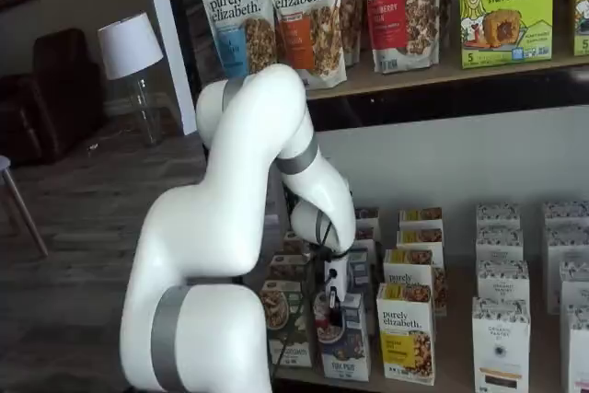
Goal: Pick up the blue and white box that is on the bottom shelf, the second box from the left
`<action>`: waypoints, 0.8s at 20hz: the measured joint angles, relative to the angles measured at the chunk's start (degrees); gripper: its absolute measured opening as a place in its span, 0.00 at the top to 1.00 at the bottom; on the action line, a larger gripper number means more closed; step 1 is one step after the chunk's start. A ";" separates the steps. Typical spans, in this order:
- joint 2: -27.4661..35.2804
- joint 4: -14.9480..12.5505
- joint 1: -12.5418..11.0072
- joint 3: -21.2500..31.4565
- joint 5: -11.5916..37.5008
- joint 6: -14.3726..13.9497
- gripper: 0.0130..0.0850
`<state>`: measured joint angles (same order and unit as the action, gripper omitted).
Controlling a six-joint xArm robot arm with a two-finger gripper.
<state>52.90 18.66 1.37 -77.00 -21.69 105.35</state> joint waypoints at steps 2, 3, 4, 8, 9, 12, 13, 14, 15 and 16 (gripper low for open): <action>0.06 0.00 -0.01 0.07 0.20 0.02 0.22; 0.09 0.11 0.00 0.08 0.28 0.12 0.22; 0.12 0.20 0.01 0.09 0.33 0.20 0.22; 0.32 0.20 0.08 -0.20 -0.08 0.12 0.22; 0.35 0.35 0.11 -0.27 -0.20 0.22 0.22; 0.41 1.08 0.17 -0.48 -0.55 0.80 0.22; 0.41 1.15 0.17 -0.54 -0.68 0.84 0.22; 0.41 1.22 0.17 -0.57 -0.78 0.90 0.22; 0.41 1.22 0.17 -0.62 -0.98 0.89 0.28; 0.38 1.19 0.15 -0.66 -1.18 0.87 0.33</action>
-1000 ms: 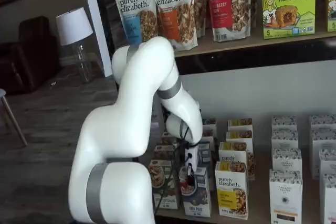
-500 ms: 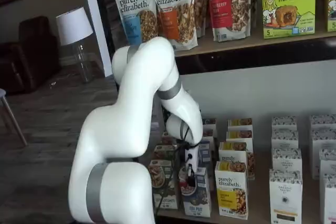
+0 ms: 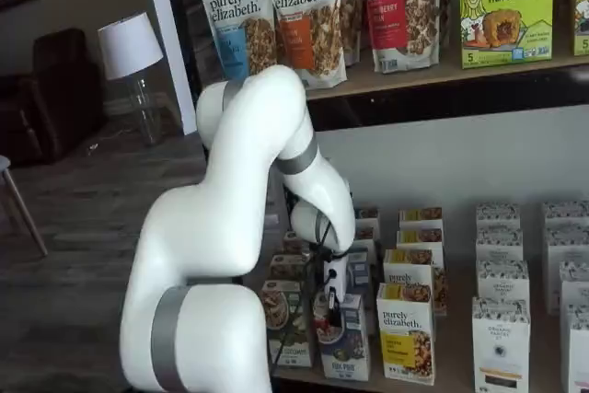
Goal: Pick up the blue and white box that is on the bottom shelf, the second box from the left
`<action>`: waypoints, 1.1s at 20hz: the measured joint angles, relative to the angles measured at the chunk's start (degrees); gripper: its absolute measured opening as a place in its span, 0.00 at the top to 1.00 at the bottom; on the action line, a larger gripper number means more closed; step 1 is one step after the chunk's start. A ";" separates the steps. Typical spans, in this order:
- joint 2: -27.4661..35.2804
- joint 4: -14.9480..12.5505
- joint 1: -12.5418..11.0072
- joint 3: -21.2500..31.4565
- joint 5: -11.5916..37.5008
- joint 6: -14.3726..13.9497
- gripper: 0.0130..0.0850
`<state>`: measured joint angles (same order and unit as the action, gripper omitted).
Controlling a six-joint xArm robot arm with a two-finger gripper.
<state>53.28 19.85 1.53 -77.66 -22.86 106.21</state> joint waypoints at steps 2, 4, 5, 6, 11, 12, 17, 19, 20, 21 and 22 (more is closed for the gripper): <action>-0.07 0.05 -0.04 -0.01 -0.21 0.06 0.39; -0.19 0.05 -0.07 0.08 -0.36 0.08 0.44; -0.27 0.31 -0.03 0.25 -0.10 0.28 0.50; -0.30 0.41 0.02 0.35 0.09 0.35 0.50; -0.69 -0.60 0.26 1.04 0.71 -0.74 0.50; -0.84 -0.59 0.31 1.24 0.71 -0.77 0.50; -2.23 0.71 0.66 3.18 1.14 0.15 0.50; -3.39 1.70 0.89 4.85 1.72 0.90 0.50; -3.94 1.69 0.98 5.70 2.18 0.84 0.50; -4.52 1.67 1.07 6.64 2.75 0.81 0.50; -5.11 1.88 1.14 7.54 3.12 0.98 0.50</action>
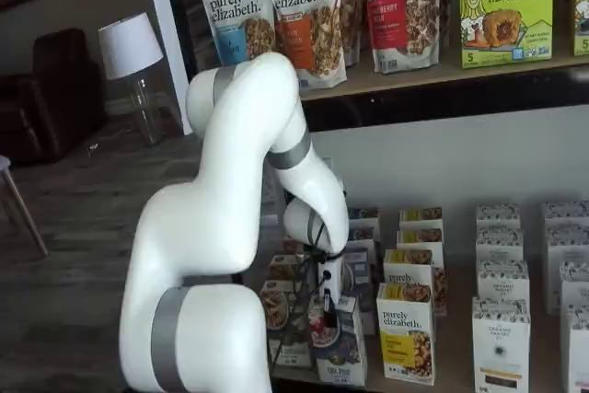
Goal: Pick up the blue and white box that is on the bottom shelf, the second box from the left
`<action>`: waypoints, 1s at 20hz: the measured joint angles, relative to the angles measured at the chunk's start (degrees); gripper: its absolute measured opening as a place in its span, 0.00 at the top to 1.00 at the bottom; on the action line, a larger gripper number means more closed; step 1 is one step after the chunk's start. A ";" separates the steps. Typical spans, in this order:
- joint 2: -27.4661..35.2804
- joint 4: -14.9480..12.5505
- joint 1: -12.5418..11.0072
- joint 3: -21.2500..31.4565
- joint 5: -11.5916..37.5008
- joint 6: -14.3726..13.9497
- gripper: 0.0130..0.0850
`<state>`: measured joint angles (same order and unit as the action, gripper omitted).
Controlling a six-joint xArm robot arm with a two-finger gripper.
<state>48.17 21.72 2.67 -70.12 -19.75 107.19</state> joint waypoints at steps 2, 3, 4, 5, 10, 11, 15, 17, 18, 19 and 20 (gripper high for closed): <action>-1.29 1.00 0.14 1.92 0.55 0.88 0.50; -1.86 1.46 0.21 2.76 0.71 1.28 0.50; -2.53 2.02 0.26 3.66 0.76 1.78 0.50; -3.26 2.64 0.34 4.65 0.82 2.31 0.50; -7.06 6.22 0.89 9.36 0.95 5.25 0.50; -7.90 6.66 0.98 10.31 0.92 5.58 0.50; -12.17 6.57 1.19 14.59 0.20 5.26 0.50; -15.06 6.68 1.47 17.34 -0.05 5.08 0.50; -16.84 6.71 1.59 18.88 -0.53 4.92 0.50; -18.93 6.27 1.68 20.60 -1.14 4.34 0.50; -20.32 5.84 1.76 21.79 -1.35 3.82 0.50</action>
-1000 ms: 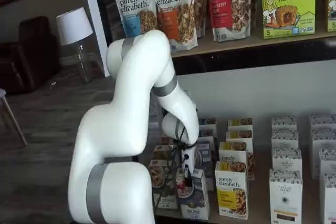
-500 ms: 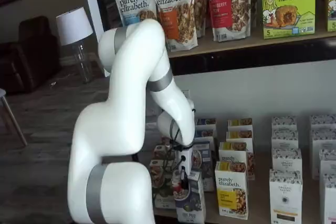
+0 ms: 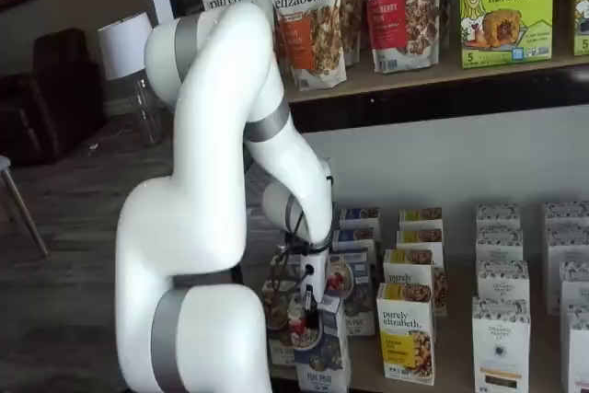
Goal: Pick up the blue and white box that is on the bottom shelf, the second box from the left
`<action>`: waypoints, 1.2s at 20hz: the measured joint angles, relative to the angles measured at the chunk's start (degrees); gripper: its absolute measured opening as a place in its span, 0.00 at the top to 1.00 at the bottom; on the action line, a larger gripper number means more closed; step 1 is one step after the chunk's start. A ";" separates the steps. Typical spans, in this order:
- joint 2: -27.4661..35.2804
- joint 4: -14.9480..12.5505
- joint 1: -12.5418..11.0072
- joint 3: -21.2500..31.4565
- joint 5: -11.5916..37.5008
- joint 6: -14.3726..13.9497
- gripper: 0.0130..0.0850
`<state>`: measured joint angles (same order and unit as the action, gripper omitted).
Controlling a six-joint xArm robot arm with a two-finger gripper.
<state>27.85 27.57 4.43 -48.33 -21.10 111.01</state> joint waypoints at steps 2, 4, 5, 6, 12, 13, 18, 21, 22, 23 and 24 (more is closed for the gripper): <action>-2.87 -0.93 0.21 2.47 -0.16 -1.13 0.50; -5.49 -1.59 0.29 4.39 -0.88 -1.95 0.50; -6.93 -2.00 0.30 5.30 -1.46 -2.44 0.50; -8.12 -2.55 0.28 5.96 -2.06 -3.02 0.50; -15.52 -7.65 0.07 9.45 -5.96 -8.14 0.50; -16.65 -8.50 0.05 9.87 -6.60 -8.98 0.50; -22.72 -10.84 -0.13 11.74 -10.36 -11.54 0.50; -26.35 -11.90 -0.26 12.67 -12.55 -12.73 0.50; -27.33 -11.89 -0.36 12.74 -13.65 -12.77 0.50; -28.72 -11.83 -0.52 12.83 -15.20 -12.80 0.50; -29.57 -12.03 -0.59 12.91 -16.03 -13.04 0.50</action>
<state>-1.72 15.54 3.84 -35.41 -37.13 97.97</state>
